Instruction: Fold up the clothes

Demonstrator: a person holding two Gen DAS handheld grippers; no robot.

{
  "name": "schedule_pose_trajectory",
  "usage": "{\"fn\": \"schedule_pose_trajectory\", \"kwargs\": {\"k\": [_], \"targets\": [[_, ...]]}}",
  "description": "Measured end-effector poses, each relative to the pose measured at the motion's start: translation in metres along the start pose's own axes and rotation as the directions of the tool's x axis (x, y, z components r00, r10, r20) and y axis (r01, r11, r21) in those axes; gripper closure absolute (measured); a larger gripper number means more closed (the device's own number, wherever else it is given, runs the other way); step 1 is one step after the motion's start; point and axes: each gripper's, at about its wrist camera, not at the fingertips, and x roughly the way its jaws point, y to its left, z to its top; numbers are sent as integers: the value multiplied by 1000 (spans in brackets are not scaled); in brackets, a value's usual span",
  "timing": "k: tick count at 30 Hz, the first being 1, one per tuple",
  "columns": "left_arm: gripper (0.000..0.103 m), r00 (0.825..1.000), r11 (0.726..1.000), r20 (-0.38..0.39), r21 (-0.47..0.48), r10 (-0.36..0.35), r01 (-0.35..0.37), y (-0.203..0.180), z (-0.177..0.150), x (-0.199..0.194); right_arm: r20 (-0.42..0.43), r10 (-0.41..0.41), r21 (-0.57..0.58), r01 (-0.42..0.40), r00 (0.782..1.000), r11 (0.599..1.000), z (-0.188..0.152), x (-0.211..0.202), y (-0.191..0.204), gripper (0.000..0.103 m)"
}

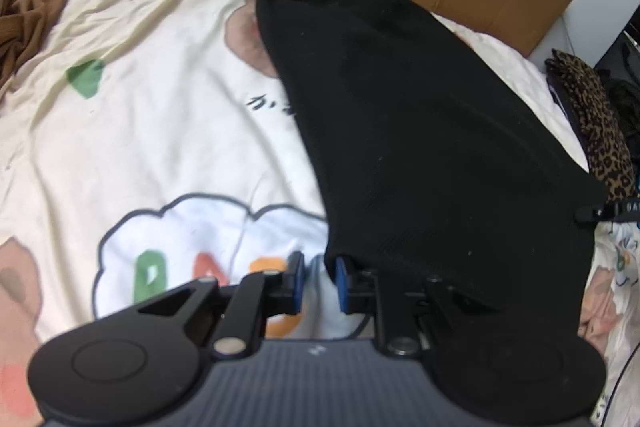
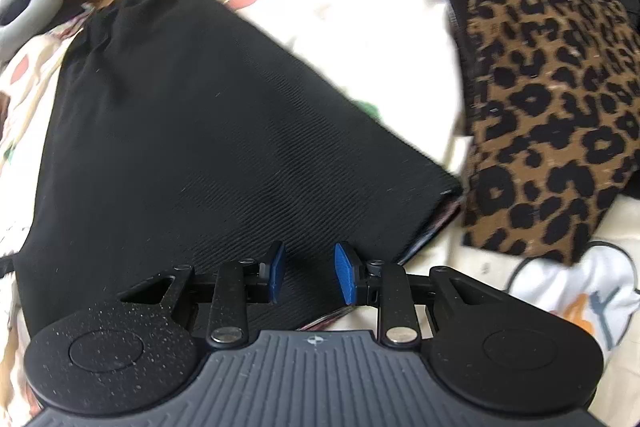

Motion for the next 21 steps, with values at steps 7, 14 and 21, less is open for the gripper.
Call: {"fn": "schedule_pose_trajectory", "kwargs": {"k": [7,14,21], "targets": [[84,1000,991,2,-131,-1,1,19,0,-34,26,-5,70,3,1000,998,7,-23,-16,69],[87,994,991,67,-91,-91,97,1,19,-53,60,7,98,-13,998,995,17,-51,-33,69],[88,987,986,46,-55,-157,159,-24,28,-24,73,-15,129,5,997,992,23,-57,-49,69]]}}
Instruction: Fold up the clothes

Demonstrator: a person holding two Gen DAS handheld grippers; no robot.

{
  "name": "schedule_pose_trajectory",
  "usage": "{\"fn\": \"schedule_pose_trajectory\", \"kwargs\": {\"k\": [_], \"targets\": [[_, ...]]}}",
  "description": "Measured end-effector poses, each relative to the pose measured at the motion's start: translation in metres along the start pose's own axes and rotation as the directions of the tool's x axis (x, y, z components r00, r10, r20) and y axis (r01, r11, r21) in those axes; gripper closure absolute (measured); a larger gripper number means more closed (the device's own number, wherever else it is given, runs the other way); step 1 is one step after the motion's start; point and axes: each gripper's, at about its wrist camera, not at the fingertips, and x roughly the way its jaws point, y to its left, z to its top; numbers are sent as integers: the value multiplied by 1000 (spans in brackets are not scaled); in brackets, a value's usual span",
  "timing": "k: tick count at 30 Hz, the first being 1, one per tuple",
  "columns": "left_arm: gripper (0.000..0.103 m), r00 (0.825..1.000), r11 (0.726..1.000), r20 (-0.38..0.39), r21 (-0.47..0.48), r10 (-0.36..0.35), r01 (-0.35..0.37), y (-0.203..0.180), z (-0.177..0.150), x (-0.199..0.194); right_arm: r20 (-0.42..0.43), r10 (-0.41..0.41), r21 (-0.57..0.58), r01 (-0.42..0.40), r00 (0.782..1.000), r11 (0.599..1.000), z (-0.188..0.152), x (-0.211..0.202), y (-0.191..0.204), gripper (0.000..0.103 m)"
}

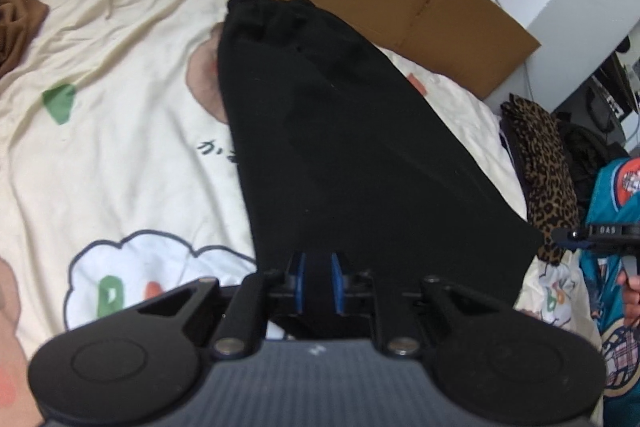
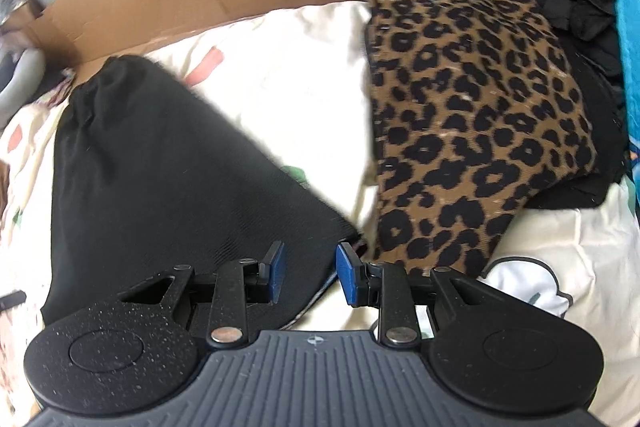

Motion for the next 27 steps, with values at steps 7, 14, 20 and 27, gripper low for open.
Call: {"fn": "schedule_pose_trajectory", "kwargs": {"k": [7,14,20,27], "targets": [[89,998,1000,-54,-11,-14,13,-7,-17,30,12,-11,11,11,1000,1000,0,16,-6,69],[89,990,997,-122,-45,-65,60,-12,-43,33,-25,-55,-19,55,998,998,-3,41,-1,69],[83,978,986,-157,-118,-134,116,-13,-72,19,-59,-101,-8,100,993,995,-4,60,-4,68],[71,964,930,-134,-323,-228,175,9,-92,10,-70,-104,-4,104,992,995,-2,70,-7,68]]}}
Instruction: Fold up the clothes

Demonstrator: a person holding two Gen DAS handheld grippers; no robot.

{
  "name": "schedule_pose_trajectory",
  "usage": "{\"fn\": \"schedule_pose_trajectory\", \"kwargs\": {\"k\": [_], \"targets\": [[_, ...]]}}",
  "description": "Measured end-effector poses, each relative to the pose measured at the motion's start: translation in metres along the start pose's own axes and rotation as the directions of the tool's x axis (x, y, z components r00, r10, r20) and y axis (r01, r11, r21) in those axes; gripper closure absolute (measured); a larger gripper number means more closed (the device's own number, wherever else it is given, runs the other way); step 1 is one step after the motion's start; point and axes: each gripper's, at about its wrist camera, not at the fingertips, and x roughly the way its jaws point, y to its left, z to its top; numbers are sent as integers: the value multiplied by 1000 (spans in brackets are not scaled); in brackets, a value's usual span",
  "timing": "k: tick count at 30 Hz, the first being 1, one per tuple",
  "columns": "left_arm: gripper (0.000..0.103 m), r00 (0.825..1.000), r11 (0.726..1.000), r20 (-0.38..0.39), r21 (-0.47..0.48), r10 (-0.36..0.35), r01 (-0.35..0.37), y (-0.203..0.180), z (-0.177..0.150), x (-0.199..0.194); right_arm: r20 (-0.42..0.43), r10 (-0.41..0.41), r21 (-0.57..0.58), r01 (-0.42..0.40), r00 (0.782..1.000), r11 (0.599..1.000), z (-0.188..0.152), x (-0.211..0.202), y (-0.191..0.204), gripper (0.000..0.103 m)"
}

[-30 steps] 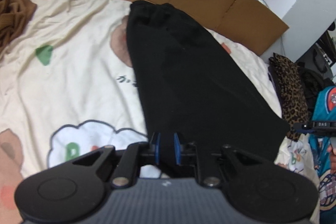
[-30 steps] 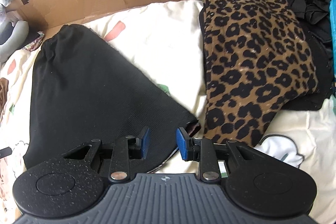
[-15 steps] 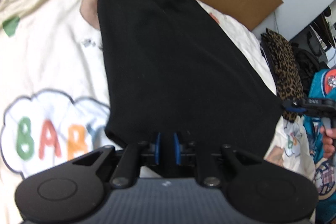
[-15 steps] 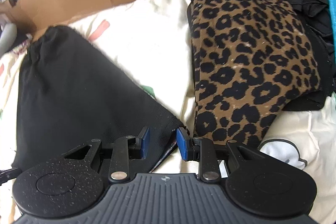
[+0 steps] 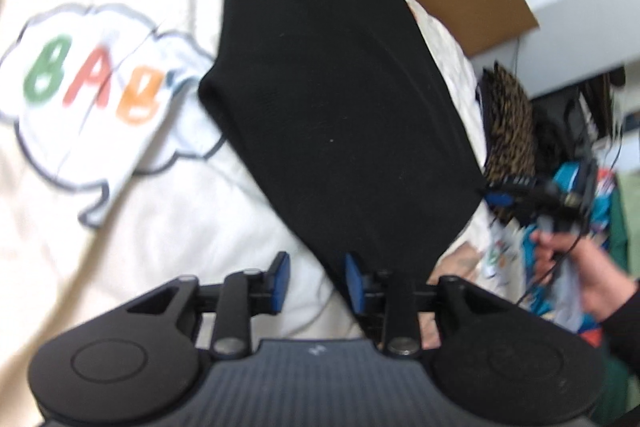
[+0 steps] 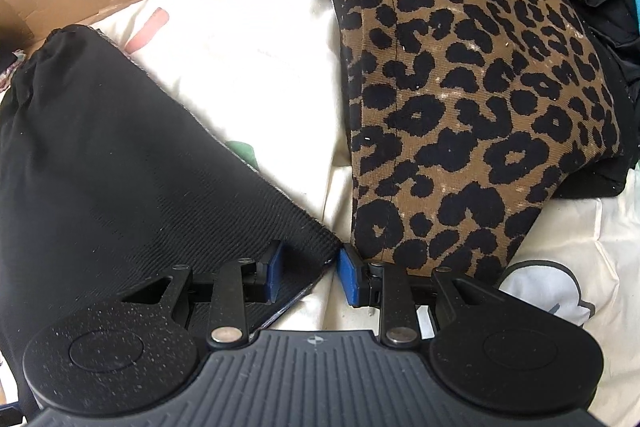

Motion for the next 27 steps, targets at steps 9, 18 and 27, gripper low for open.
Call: {"fn": "schedule_pose_trajectory", "kwargs": {"k": [9,18,27], "targets": [[64,991,968,2,-213,-137,134,24,-10,17,-13,2,-29,-3,1000,1000,5,8,2,68],[60,952,862,87,-405,-294,304,60,-21,33,-10,15,-21,-15,1000,1000,6,10,0,67],[85,903,805,105,-419,-416,420,71,-36,48,31,45,13,-46,998,999,-4,7,-7,67]]}}
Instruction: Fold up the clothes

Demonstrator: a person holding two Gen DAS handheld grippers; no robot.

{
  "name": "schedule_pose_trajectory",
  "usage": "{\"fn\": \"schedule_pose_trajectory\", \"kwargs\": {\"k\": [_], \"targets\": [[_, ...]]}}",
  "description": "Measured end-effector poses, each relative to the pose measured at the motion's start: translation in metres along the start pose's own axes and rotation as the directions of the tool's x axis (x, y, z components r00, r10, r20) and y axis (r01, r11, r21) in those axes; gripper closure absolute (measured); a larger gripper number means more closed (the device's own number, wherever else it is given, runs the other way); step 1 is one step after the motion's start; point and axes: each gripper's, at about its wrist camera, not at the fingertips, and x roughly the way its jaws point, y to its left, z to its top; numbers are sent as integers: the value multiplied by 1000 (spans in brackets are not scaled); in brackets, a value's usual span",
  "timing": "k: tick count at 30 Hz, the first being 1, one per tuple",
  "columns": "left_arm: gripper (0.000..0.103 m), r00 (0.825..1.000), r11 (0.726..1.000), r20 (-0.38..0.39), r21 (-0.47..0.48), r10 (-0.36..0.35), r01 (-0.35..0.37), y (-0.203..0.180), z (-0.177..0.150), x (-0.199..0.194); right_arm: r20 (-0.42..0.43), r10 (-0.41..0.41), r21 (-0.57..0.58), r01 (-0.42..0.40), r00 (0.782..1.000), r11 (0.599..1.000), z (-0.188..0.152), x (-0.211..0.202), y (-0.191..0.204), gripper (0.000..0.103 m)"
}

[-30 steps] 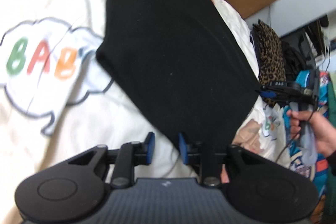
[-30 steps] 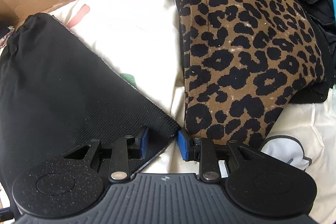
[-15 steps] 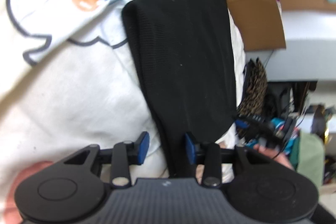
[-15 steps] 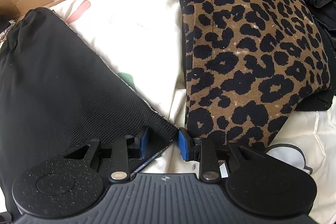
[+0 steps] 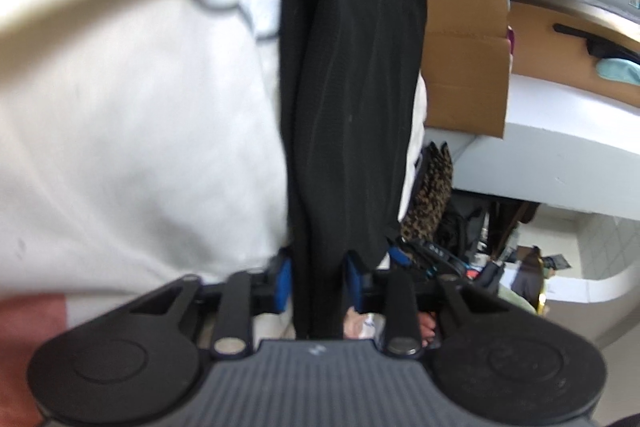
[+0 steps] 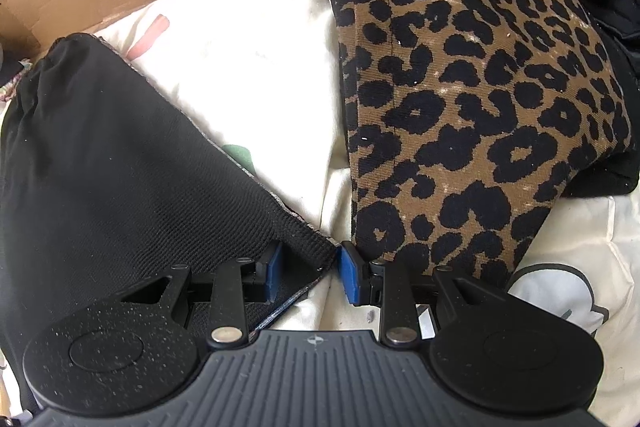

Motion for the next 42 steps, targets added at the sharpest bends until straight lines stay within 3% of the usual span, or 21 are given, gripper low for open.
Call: {"fn": "schedule_pose_trajectory", "kwargs": {"k": [1,8,13,19,21,27,42], "targets": [[91,1000,1000,-1,-1,-1,1,2,-2,3,6,5,1,-5,1000,1000,-1,0,-1,67],[97,1000,1000,19,-15,-8,8,4,-5,7,40,44,-23,-43,998,999,-5,-12,-6,67],[99,999,999,20,-37,35,-35,-2,-7,4,79,57,-79,-51,995,996,-10,-29,-5,67],[100,995,994,-17,-24,102,-102,-21,1,21,92,68,-219,-47,993,975,11,-43,4,66],[100,994,994,-31,-24,108,-108,-22,4,21,110,87,-218,-61,990,974,22,-48,5,66],[100,992,992,-40,4,123,-123,-26,4,17,28,156,-253,-144,987,957,43,-24,17,67],[101,990,990,-45,44,134,-132,-43,3,16,-60,125,-248,-136,990,959,28,8,12,71]]}}
